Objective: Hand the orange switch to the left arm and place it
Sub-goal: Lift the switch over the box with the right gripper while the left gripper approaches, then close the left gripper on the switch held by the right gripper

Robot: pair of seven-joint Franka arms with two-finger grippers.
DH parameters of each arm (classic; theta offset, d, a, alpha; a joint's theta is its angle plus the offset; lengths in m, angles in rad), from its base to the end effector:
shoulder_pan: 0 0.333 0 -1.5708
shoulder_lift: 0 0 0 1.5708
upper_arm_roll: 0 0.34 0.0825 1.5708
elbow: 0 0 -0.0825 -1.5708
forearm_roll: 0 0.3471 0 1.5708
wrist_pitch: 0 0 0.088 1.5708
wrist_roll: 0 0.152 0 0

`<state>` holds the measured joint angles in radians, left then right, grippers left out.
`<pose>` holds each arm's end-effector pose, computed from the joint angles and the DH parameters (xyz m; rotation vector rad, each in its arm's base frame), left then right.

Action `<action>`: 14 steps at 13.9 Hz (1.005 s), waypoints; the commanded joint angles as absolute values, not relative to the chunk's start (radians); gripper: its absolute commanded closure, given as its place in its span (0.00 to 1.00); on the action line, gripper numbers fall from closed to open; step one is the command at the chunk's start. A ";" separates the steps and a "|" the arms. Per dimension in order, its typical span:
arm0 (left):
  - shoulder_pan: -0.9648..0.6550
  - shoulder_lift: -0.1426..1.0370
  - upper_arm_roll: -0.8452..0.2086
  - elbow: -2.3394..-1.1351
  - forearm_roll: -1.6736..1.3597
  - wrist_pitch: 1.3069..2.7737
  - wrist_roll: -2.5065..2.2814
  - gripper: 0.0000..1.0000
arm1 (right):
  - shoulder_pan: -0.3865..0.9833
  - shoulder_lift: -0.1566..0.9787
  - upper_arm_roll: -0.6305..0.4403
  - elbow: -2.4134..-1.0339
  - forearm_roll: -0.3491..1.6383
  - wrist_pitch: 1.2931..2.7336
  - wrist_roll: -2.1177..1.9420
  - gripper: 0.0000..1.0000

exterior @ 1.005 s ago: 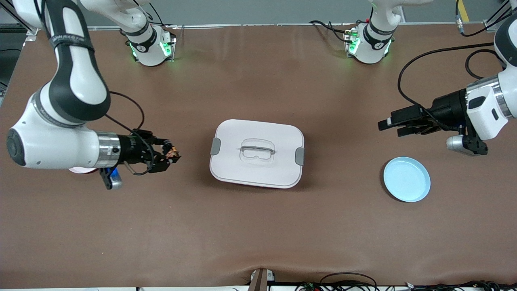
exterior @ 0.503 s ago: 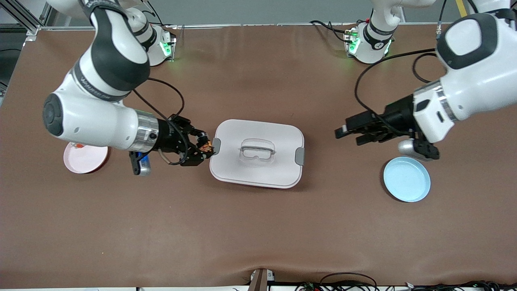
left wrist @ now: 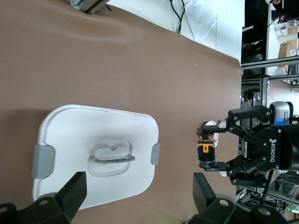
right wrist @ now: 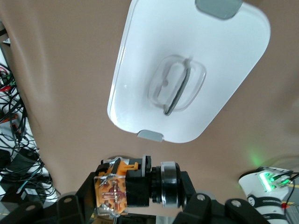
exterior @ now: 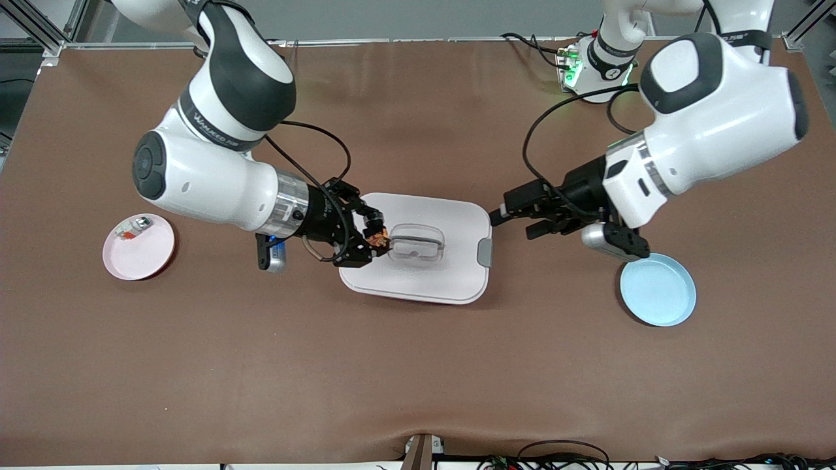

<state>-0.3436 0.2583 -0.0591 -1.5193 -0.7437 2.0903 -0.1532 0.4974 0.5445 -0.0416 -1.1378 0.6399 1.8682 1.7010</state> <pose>0.5843 -0.3088 0.5565 2.3744 0.0405 0.1128 0.6092 0.3873 0.5135 -2.0361 1.6660 0.6117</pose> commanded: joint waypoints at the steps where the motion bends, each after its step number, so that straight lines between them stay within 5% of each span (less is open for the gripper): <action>1: -0.391 0.297 -0.055 -1.500 -0.762 2.118 -0.155 0.00 | 0.526 0.586 -0.052 -1.068 0.660 1.900 1.765 1.00; 14: -0.442 0.420 -0.057 -1.387 -0.831 2.195 -0.106 0.00 | 0.591 0.597 -0.035 -1.055 0.678 2.048 1.847 1.00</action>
